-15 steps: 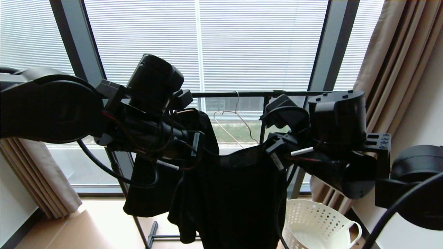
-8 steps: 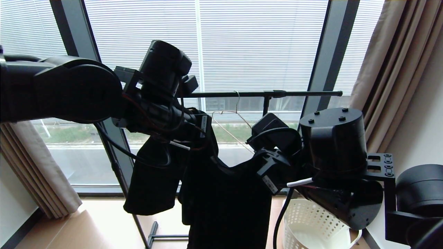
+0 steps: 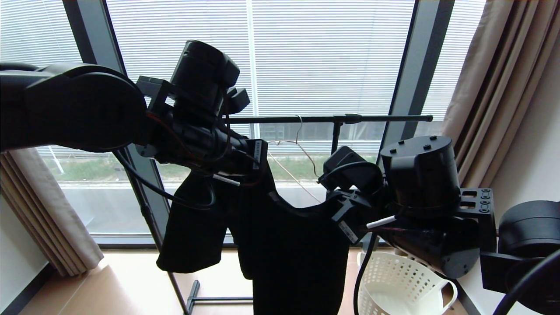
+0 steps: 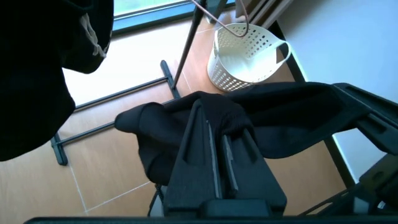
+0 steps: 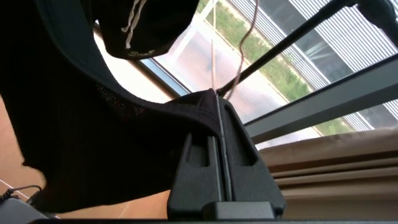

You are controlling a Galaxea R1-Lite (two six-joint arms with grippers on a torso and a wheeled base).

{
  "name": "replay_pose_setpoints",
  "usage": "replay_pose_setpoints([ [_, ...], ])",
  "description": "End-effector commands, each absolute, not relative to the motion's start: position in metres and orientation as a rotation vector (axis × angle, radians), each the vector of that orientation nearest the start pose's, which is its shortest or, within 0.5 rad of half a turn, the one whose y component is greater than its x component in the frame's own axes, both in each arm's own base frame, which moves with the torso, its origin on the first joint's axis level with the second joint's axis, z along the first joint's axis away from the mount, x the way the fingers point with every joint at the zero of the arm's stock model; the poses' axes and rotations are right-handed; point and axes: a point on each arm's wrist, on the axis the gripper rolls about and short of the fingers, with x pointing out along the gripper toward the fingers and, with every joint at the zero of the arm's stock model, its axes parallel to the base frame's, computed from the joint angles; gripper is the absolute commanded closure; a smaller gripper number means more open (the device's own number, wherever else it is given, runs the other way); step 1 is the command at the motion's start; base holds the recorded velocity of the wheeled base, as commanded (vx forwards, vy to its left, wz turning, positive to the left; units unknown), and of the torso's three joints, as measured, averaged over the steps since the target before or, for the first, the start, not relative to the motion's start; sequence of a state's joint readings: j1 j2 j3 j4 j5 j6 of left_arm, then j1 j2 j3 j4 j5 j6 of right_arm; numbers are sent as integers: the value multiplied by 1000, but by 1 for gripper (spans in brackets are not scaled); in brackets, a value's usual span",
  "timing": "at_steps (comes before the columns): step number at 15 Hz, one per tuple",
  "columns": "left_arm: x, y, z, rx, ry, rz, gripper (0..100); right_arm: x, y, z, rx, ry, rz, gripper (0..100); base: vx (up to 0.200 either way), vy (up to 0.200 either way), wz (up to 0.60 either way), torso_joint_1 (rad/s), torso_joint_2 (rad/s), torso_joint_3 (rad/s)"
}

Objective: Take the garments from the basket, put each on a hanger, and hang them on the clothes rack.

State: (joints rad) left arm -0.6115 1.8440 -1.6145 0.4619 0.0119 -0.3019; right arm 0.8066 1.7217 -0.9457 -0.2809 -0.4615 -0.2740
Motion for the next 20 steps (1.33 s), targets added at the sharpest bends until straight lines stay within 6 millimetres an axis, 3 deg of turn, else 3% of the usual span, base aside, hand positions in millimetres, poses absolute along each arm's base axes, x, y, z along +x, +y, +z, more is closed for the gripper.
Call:
replay_pose_setpoints([
  [1,283,-200,259,-67,742,-471,100,226,217,177,-566,365,384,100,0,0,0,0,0,0],
  [4,282,-201,259,-65,740,-476,100,233,213,172,-585,383,379,100,0,0,0,0,0,0],
  [5,282,-202,262,-69,730,-476,100,233,212,170,-594,388,400,0,0,0,0,0,0,0],
  [14,282,-205,277,-68,656,-426,100,225,198,140,-670,322,701,0,0,0,0,0,0,0],
  [20,283,-206,276,-60,648,-395,100,224,199,141,-583,190,824,0,0,0,0,0,0,0],
])
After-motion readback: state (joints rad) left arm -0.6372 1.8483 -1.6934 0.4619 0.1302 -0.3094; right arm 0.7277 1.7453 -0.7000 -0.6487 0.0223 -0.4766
